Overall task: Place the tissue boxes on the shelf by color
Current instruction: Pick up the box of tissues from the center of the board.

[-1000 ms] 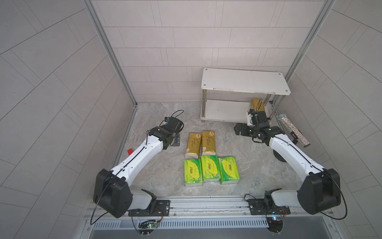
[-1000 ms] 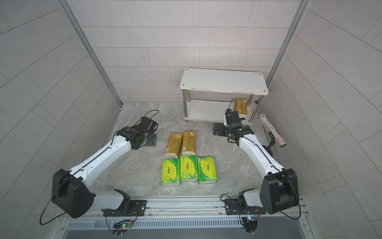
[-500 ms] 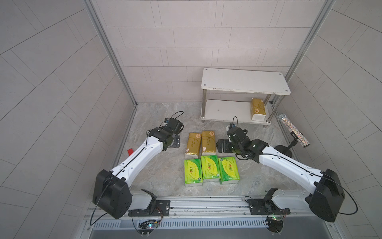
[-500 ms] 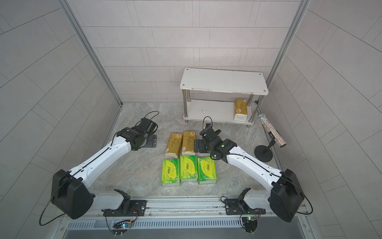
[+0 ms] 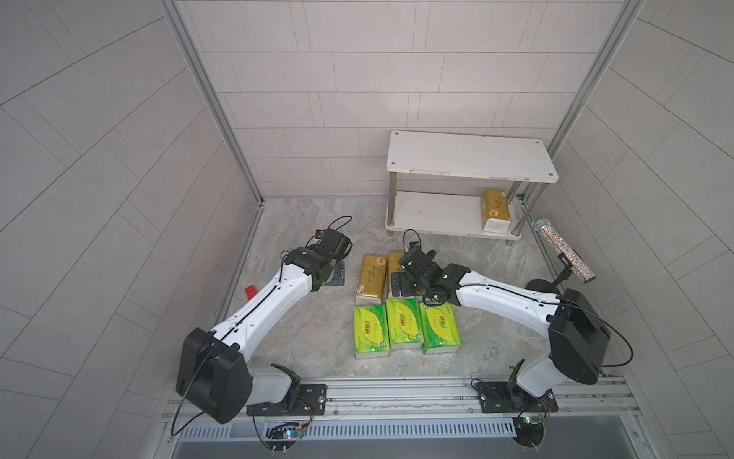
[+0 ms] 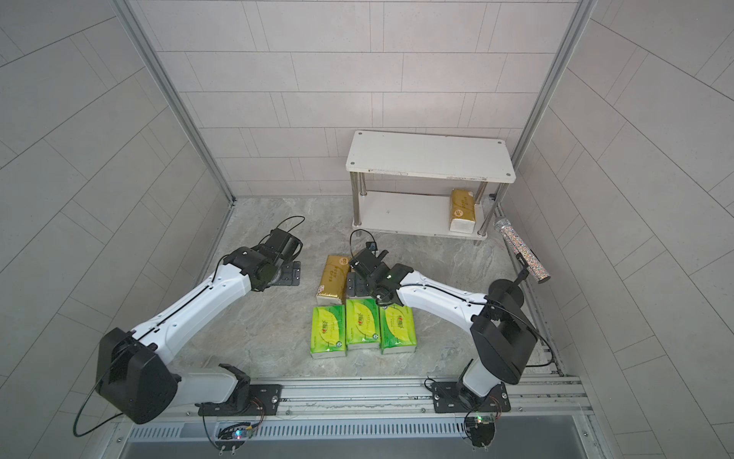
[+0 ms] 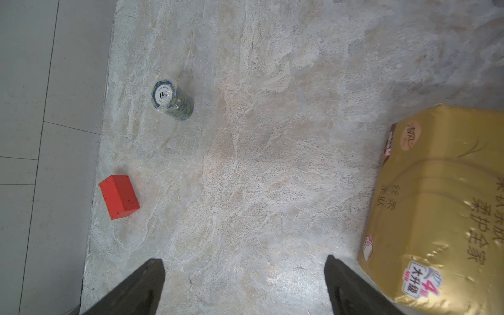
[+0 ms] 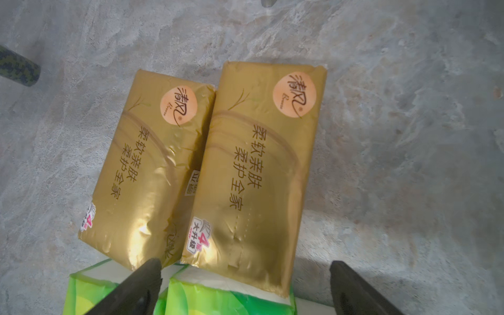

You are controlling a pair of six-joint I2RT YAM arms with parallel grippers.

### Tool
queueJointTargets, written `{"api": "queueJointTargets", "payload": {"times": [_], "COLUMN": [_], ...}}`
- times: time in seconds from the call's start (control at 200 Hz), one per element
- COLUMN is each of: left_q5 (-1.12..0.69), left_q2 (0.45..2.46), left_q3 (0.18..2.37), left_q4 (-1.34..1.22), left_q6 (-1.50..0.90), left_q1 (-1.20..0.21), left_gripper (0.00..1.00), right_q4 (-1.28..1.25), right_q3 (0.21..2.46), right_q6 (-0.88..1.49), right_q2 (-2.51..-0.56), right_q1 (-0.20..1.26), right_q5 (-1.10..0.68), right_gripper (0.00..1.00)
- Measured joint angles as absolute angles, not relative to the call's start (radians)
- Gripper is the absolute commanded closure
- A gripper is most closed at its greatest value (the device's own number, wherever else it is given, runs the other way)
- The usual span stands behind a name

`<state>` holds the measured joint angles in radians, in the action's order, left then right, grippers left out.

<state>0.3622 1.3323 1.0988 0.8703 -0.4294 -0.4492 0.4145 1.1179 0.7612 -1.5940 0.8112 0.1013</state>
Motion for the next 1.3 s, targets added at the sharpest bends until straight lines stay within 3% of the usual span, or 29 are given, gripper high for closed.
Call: {"api": "queueJointTargets", "payload": {"times": [0.495,0.705,0.981,1.301], "left_q5": [0.368,0.368,0.367,0.363], "left_q2": [1.327,1.327,1.327,1.327], "left_q3": [1.099,1.095,1.095,1.095], "left_q4": [0.871,0.871,0.870,0.871], "left_q6": [-0.429,-0.431,-0.435,-0.437], "left_q1": [-0.449,-0.449,-0.449,-0.449], "left_gripper": [0.00,0.00,0.00,0.00], "right_q4": [0.397,0.374,0.341,0.353], "right_q3": [1.154,1.153,1.095,0.977], "right_q6": [0.765,0.768,0.765,0.665], "right_q2": [-1.736,-1.753,-1.721,-1.596], "right_q1": [0.812,0.812,0.785,0.630], "right_q5": [0.116,0.119,0.147,0.151], "right_gripper": [0.00,0.09,0.16,0.18]}}
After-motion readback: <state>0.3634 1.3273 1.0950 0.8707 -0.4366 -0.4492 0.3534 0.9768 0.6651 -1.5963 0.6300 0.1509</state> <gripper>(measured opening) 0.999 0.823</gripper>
